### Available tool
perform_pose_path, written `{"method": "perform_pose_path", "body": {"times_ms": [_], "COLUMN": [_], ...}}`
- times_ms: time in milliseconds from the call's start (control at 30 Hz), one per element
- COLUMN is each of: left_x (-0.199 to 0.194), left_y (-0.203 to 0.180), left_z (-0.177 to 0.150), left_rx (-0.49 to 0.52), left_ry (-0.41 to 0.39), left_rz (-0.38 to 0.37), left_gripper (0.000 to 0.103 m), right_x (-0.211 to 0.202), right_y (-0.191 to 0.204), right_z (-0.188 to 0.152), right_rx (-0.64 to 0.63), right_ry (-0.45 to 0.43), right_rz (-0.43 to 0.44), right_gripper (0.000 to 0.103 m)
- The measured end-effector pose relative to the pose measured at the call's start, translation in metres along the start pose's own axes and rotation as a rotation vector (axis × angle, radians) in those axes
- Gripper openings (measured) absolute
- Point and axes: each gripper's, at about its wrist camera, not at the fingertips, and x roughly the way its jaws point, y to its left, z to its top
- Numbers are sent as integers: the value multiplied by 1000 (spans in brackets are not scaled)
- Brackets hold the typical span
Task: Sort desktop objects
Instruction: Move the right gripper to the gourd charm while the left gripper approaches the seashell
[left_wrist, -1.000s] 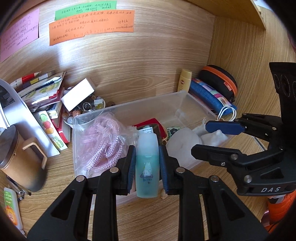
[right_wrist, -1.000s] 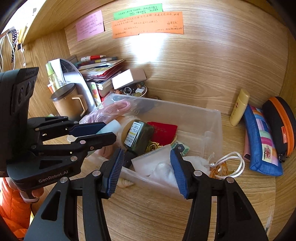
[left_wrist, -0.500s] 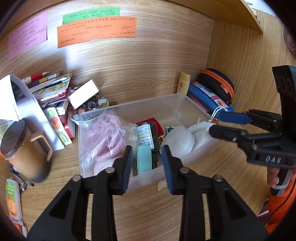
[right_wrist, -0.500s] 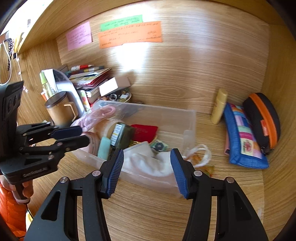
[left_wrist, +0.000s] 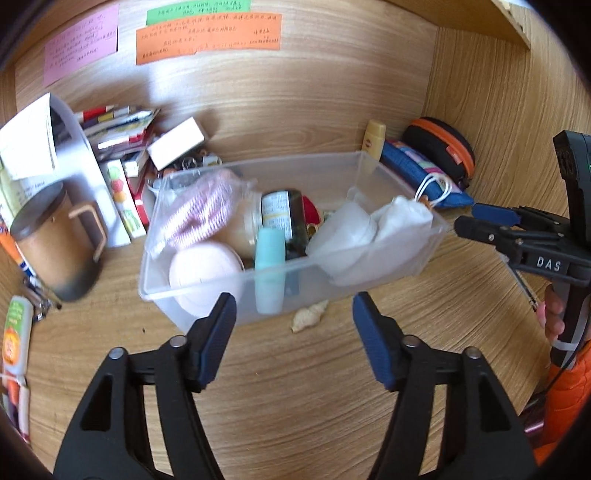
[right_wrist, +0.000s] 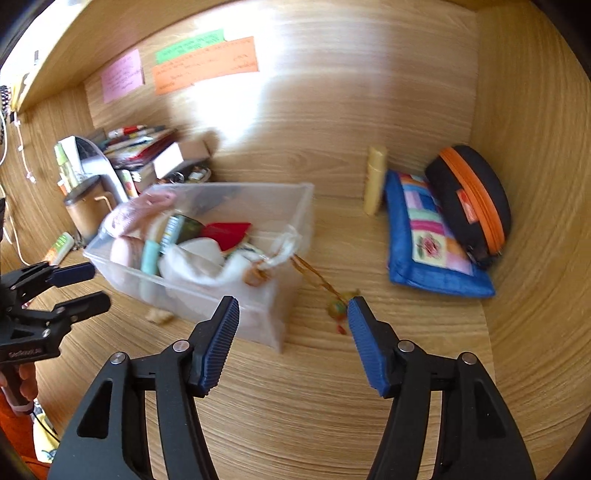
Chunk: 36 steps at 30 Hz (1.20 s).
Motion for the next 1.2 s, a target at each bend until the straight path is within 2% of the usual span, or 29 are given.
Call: {"method": "perform_pose_path", "body": {"times_ms": [333, 567, 800, 967, 1033, 1167, 1200], "left_x": [45, 63, 69, 67, 67, 66, 67], "left_y": [-7, -11, -12, -13, -12, -11, -13], "left_z": [-14, -10, -6, -10, -10, -11, -11], "left_rx": [-93, -106, -114, -112, -104, -96, -90], "left_ry": [136, 162, 165, 153, 154, 150, 146], "left_rz": [1, 8, 20, 77, 92, 111, 128], "left_gripper": [68, 68, 68, 56, 50, 48, 44], "right_x": [40, 62, 72, 78, 81, 85, 86], "right_y": [-32, -37, -36, -39, -40, -38, -38], "right_z": [-14, -17, -14, -10, -8, -4, -4], "right_rx": [34, 10, -31, -45, -44, -52, -55], "right_ry": [112, 171, 193, 191, 199, 207, 206], "right_rz": [-7, -46, -66, -93, -93, -87, -87], "right_gripper": [58, 57, 57, 57, 49, 47, 47]}}
